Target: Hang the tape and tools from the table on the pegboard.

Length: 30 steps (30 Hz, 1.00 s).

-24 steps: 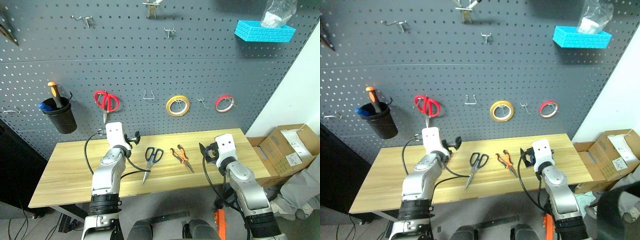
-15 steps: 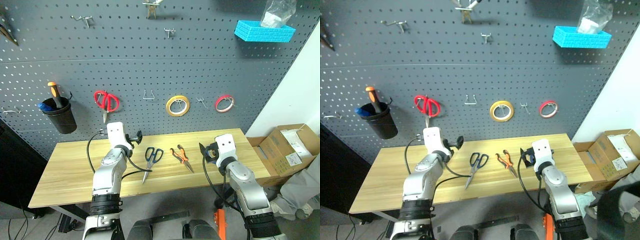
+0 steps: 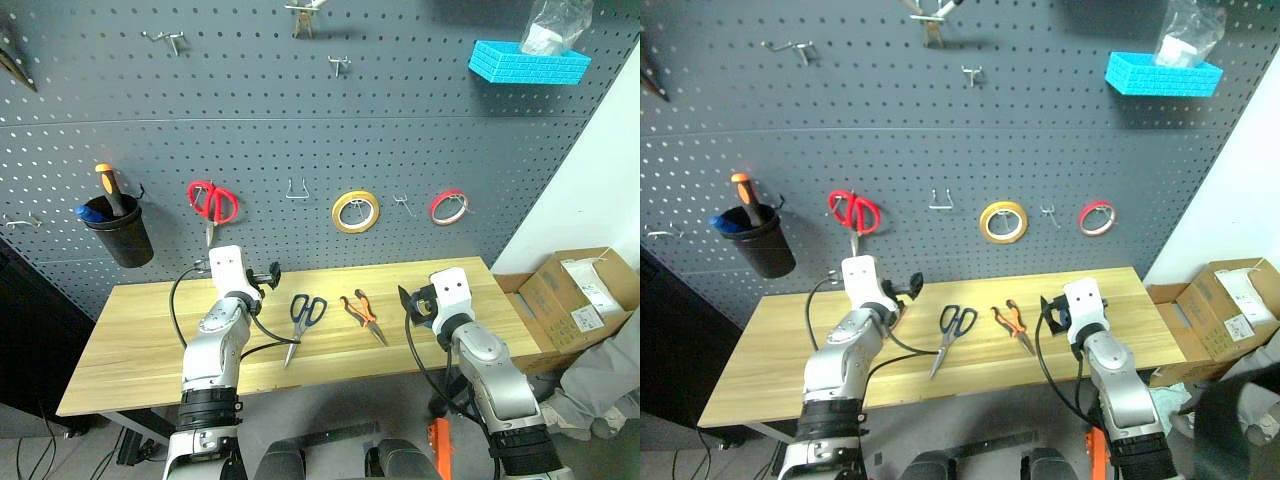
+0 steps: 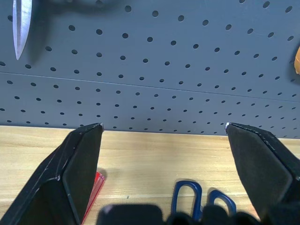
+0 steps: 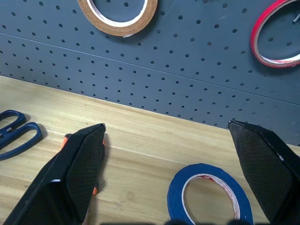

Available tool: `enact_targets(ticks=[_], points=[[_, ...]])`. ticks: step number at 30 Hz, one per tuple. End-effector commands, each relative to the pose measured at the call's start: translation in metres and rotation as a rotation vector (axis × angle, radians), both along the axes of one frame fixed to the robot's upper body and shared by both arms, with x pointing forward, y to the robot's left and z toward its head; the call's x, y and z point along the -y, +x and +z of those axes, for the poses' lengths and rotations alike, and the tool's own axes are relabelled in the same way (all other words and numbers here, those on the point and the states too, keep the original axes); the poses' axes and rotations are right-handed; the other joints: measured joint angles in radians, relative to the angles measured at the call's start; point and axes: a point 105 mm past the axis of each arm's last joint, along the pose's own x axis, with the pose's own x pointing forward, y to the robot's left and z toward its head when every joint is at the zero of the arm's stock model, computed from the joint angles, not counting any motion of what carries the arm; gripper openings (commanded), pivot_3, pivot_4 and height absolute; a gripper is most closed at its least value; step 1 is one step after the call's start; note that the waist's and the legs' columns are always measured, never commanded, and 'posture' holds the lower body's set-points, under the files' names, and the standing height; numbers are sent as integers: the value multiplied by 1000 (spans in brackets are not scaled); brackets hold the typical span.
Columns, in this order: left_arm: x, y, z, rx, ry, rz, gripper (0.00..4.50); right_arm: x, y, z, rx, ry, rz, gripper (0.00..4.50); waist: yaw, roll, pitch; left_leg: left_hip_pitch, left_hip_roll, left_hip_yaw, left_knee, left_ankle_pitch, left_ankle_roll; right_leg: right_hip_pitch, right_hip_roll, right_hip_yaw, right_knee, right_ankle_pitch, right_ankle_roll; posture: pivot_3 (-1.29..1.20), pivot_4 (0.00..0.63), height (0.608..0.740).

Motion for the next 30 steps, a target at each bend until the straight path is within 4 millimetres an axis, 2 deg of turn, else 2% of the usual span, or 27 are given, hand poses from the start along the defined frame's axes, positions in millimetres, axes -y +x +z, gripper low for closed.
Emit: enact_targets(ticks=[1, 5, 7, 10, 13, 16, 19, 21, 25, 30], points=[[3, 4, 15, 52, -1, -19, 4473, -1, 2, 19, 67, 4, 10, 4500, 0, 0, 0, 0, 0, 0, 0, 0, 0, 0, 0, 0, 0, 0, 0, 92, 30, 740], [21, 7, 24, 78, 24, -132, 4473, 3, 6, 21, 52, 10, 30, 4500, 0, 0, 1, 0, 0, 0, 0, 0, 0, 0, 0, 0, 0, 0, 0, 90, 53, 740], [49, 8, 31, 94, 22, -293, 4473, 3, 11, 23, 37, 1, 75, 4500, 0, 3, 10, 0, 0, 0, 1, 0, 0, 0, 0, 0, 0, 0, 0, 88, 70, 740], [113, -1, 31, 7, -113, -588, 4473, 4, 25, 19, -42, -73, 214, 4500, 0, 6, 34, 0, -1, 0, 4, 0, 0, 0, 0, 1, 0, 0, 0, 77, 123, 740], [143, -12, 28, -69, -177, -713, 4473, 8, 31, 14, -98, -127, 298, 4500, -4, 10, 54, -1, -2, -2, 4, 0, 0, -1, -1, 0, -7, 0, 0, 70, 168, 740], [175, -28, 18, -209, -326, -812, 4473, 4, 31, 7, -190, -108, 413, 4500, -22, 9, 87, 1, -2, -3, 5, -1, 3, 7, -1, 0, -9, 0, 0, 60, 208, 740], [193, -40, 8, -304, -388, -851, 4473, 5, 27, -6, -276, -103, 462, 4500, -33, 6, 116, -1, -2, -3, 3, -5, 10, 5, 0, 2, -6, 0, 2, 48, 249, 740], [201, -45, 0, -343, -394, -850, 4473, 6, 24, -16, -322, -109, 484, 4500, -40, 8, 133, -1, -3, -4, 3, -8, 16, 3, 1, 2, 2, -5, 8, 44, 259, 740], [206, -49, -11, -376, -376, -836, 4473, 5, 23, -25, -361, -113, 505, 4500, -43, 12, 155, -8, -2, -7, 2, -13, 24, -4, 2, 0, 5, -10, 13, 36, 286, 740], [210, -56, -11, -388, -396, -847, 4473, 8, 32, -29, -373, -116, 484, 4500, -43, 14, 180, -10, -3, -7, 3, -15, 26, -4, 0, 0, 4, -11, 14, 38, 300, 740]])
